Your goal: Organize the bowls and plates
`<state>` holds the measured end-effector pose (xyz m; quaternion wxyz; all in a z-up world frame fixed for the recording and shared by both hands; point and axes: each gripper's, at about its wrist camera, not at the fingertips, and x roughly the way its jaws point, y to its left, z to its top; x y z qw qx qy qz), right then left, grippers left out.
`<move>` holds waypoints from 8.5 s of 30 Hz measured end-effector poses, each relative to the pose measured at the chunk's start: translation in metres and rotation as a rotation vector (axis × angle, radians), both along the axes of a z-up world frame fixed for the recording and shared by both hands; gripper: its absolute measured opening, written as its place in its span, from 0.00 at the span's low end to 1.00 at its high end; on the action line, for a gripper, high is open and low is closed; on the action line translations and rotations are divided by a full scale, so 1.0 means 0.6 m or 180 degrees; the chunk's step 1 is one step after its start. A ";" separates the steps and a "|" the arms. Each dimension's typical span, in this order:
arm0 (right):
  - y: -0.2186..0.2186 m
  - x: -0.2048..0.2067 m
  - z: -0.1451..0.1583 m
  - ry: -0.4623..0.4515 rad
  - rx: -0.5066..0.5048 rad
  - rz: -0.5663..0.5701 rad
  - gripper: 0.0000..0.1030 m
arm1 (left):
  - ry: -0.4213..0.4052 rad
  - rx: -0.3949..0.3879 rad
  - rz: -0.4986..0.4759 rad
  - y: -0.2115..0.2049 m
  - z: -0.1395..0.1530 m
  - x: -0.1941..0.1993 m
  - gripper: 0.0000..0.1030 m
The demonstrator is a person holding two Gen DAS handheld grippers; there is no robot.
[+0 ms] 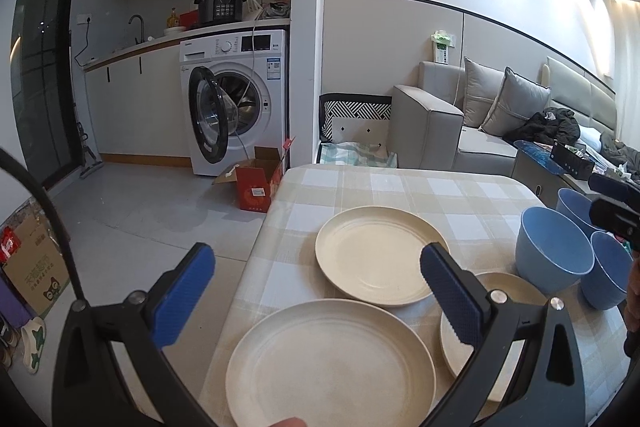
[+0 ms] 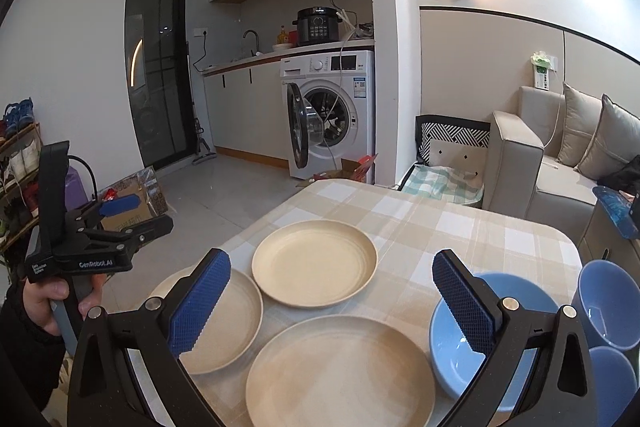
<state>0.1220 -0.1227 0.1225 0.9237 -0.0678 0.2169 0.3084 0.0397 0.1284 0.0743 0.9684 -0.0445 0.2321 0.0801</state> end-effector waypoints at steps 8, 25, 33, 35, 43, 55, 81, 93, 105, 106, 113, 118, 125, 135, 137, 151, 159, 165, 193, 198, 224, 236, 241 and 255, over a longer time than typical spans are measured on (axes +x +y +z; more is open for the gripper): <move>0.021 0.070 0.000 0.0176 -0.0060 0.0030 1.00 | 0.0118 0.0086 -0.0021 0.001 -0.004 0.044 1.00; 0.092 0.245 -0.073 0.1098 -0.0051 -0.0349 1.00 | 0.0519 -0.0027 0.0015 0.043 -0.050 0.165 1.00; 0.118 0.315 -0.142 0.1440 -0.0151 -0.0543 1.00 | 0.0768 -0.0061 0.0014 0.056 -0.089 0.229 1.00; 0.122 0.327 -0.157 0.1500 -0.0189 -0.0566 1.00 | 0.0853 -0.0058 0.0047 0.057 -0.101 0.243 1.00; 0.133 0.370 -0.217 0.1775 -0.0309 -0.0639 0.95 | 0.1068 -0.0078 0.0034 0.055 -0.147 0.285 1.00; 0.155 0.386 -0.270 0.2010 -0.0438 -0.0667 0.71 | 0.1300 -0.0064 -0.0015 0.052 -0.186 0.319 1.00; 0.154 0.386 -0.297 0.2060 -0.0570 -0.0563 0.42 | 0.1493 -0.0031 -0.0258 0.051 -0.209 0.321 0.43; 0.148 0.379 -0.295 0.2062 -0.0597 -0.0574 0.18 | 0.1532 -0.0188 -0.0349 0.056 -0.215 0.318 0.13; 0.147 0.375 -0.295 0.2058 -0.0575 -0.0579 0.15 | 0.1571 -0.0154 -0.0321 0.051 -0.210 0.320 0.09; 0.147 0.375 -0.295 0.2061 -0.0572 -0.0580 0.15 | 0.1575 -0.0155 -0.0318 0.051 -0.210 0.320 0.09; 0.149 0.372 -0.290 0.2051 -0.0569 -0.0579 0.15 | 0.1562 -0.0105 -0.0292 0.049 -0.199 0.319 0.09; 0.147 0.370 -0.281 0.2035 -0.0575 -0.0585 0.15 | 0.1535 -0.0077 -0.0299 0.046 -0.189 0.316 0.09; 0.142 0.361 -0.259 0.1998 -0.0560 -0.0584 0.15 | 0.1473 -0.0040 -0.0319 0.038 -0.166 0.302 0.09; 0.142 0.317 -0.217 0.1892 -0.0562 -0.0540 0.15 | 0.1340 -0.0005 -0.0320 0.035 -0.121 0.258 0.09; 0.140 0.306 -0.210 0.1871 -0.0540 -0.0529 0.15 | 0.1310 0.0018 -0.0335 0.033 -0.111 0.245 0.09; 0.104 0.214 -0.189 0.1830 -0.0561 -0.0543 0.15 | 0.1253 0.0117 -0.0416 -0.007 -0.084 0.170 0.09; 0.087 0.170 -0.188 0.1828 -0.0597 -0.0562 0.15 | 0.1247 0.0151 -0.0443 -0.026 -0.086 0.129 0.09; 0.075 0.141 -0.191 0.1769 -0.0614 -0.0580 0.15 | 0.1253 0.0165 -0.0480 -0.040 -0.089 0.100 0.09; 0.000 0.042 -0.232 0.1976 -0.0625 -0.0620 0.17 | 0.1316 0.0206 -0.0698 -0.106 -0.114 0.044 0.09; -0.011 0.039 -0.241 0.2020 -0.0615 -0.0670 0.17 | 0.1338 0.0225 -0.0746 -0.117 -0.117 0.050 0.09; -0.067 0.027 -0.242 0.2073 -0.0722 -0.0910 0.19 | 0.1495 0.0451 -0.1060 -0.191 -0.138 0.112 0.11; -0.071 0.030 -0.242 0.2048 -0.0792 -0.0955 0.19 | 0.1544 0.0564 -0.1121 -0.211 -0.151 0.129 0.13; -0.069 0.032 -0.242 0.2051 -0.0814 -0.0939 0.20 | 0.1556 0.0538 -0.1136 -0.210 -0.154 0.131 0.13; -0.063 0.034 -0.243 0.1999 -0.0911 -0.0908 0.26 | 0.1523 0.0460 -0.1197 -0.205 -0.148 0.123 0.14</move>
